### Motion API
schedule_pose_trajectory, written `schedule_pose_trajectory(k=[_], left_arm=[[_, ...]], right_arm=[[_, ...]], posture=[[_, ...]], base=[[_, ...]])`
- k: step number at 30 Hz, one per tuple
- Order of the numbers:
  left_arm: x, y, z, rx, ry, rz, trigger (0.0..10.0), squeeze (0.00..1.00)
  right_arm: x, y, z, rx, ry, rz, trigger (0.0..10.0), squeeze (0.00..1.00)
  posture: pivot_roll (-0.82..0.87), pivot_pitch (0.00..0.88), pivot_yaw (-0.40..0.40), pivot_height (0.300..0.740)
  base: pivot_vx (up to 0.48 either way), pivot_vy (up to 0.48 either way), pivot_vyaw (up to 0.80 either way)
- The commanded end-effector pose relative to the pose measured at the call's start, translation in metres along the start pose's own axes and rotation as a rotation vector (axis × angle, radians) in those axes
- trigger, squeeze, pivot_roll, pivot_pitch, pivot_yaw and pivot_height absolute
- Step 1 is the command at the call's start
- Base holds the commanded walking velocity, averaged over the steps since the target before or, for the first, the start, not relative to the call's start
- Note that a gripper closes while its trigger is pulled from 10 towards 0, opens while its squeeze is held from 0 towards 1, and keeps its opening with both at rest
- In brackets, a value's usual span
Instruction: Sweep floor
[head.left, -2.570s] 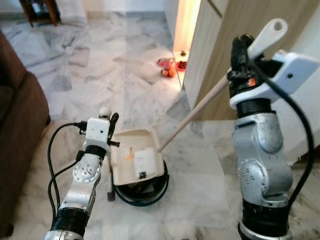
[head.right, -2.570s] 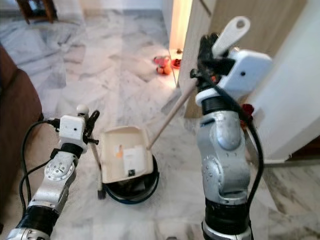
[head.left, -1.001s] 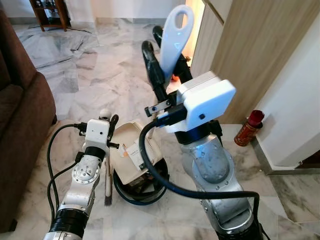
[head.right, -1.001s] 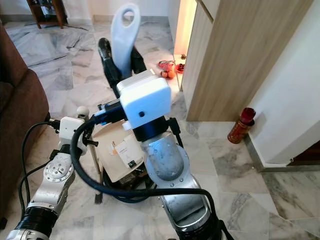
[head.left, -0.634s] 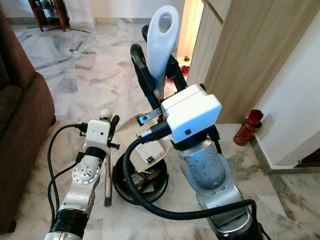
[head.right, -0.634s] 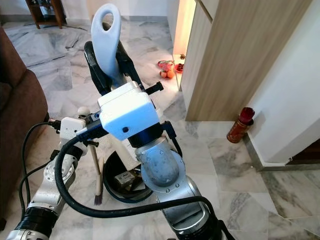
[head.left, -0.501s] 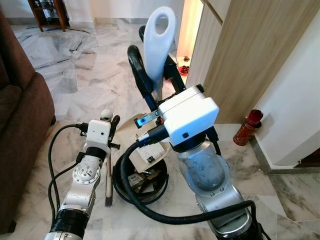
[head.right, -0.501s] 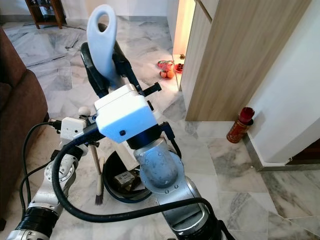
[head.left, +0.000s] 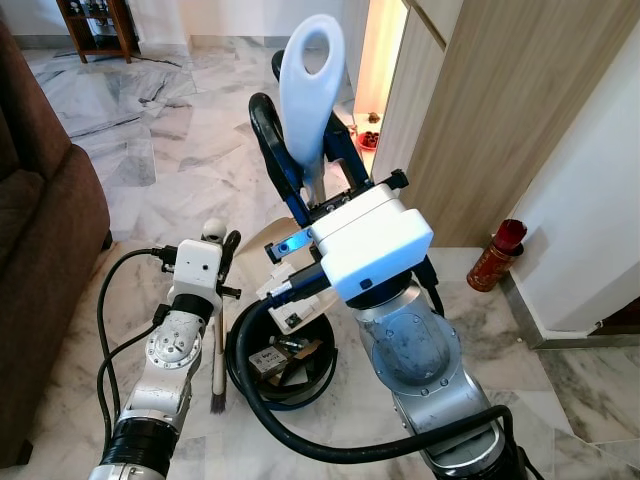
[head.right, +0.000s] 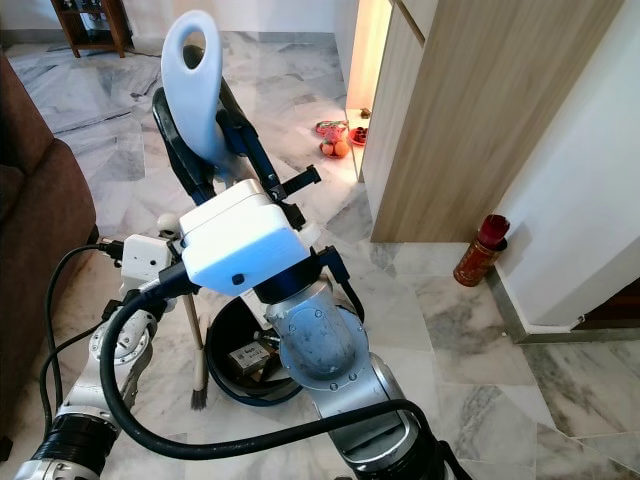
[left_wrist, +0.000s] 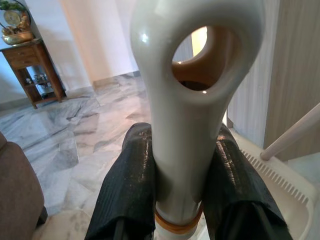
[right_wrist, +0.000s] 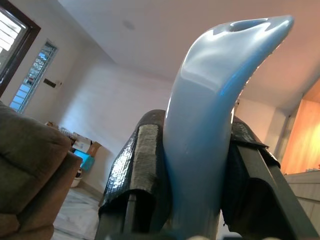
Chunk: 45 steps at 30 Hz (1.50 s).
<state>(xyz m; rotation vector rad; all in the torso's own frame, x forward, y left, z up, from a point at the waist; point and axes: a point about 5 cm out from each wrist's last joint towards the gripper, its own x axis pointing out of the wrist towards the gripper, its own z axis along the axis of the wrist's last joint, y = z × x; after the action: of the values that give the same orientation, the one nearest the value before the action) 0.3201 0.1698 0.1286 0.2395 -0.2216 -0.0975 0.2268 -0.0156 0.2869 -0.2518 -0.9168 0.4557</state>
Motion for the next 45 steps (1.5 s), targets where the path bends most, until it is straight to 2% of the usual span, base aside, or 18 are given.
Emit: schedule_pose_trajectory(k=[1, 11, 23, 30, 33, 38, 41, 45], left_arm=[[0.002, -0.001, 0.008, 0.007, -0.044, -0.004, 10.0, 0.0], [0.002, 0.0, 0.006, 0.006, -0.038, -0.003, 10.0, 0.0], [0.003, 0.001, 0.008, 0.007, -0.043, -0.002, 10.0, 0.0], [0.003, 0.001, 0.008, 0.009, -0.044, -0.002, 10.0, 0.0], [0.003, 0.001, 0.008, 0.01, -0.043, -0.002, 10.0, 0.0], [0.003, 0.001, 0.008, 0.009, -0.042, -0.002, 10.0, 0.0], [0.003, 0.001, 0.008, 0.008, -0.042, -0.002, 10.0, 0.0], [0.002, 0.001, 0.008, 0.009, -0.043, -0.001, 10.0, 0.0]], right_arm=[[0.003, -0.003, 0.017, -0.031, -0.108, -0.004, 10.0, 0.0], [0.002, -0.004, 0.013, -0.061, -0.098, 0.004, 10.0, 0.0], [0.0, 0.005, 0.013, -0.12, -0.116, 0.09, 10.0, 0.0], [0.001, 0.003, 0.011, -0.127, -0.1, 0.074, 10.0, 0.0], [0.002, -0.005, 0.007, -0.163, -0.08, 0.038, 10.0, 0.0], [0.001, -0.03, -0.01, -0.226, 0.001, -0.065, 10.0, 0.0], [-0.008, -0.06, -0.032, -0.259, 0.119, -0.218, 10.0, 0.0], [-0.023, -0.079, -0.054, -0.308, 0.221, -0.287, 10.0, 0.0]], posture=[[-0.05, 0.111, -0.046, 0.74], [-0.05, 0.118, -0.047, 0.74], [-0.05, 0.12, -0.044, 0.74], [-0.05, 0.12, -0.044, 0.74], [-0.05, 0.12, -0.044, 0.74], [-0.05, 0.12, -0.044, 0.74], [-0.05, 0.115, -0.046, 0.74], [-0.05, 0.11, -0.047, 0.74]], base=[[0.0, 0.0, 0.0], [0.0, 0.0, 0.0], [0.0, 0.0, 0.0], [0.0, 0.0, 0.0], [0.0, 0.0, 0.0], [0.0, 0.0, 0.0], [0.0, 0.0, 0.0], [0.0, 0.0, 0.0]])
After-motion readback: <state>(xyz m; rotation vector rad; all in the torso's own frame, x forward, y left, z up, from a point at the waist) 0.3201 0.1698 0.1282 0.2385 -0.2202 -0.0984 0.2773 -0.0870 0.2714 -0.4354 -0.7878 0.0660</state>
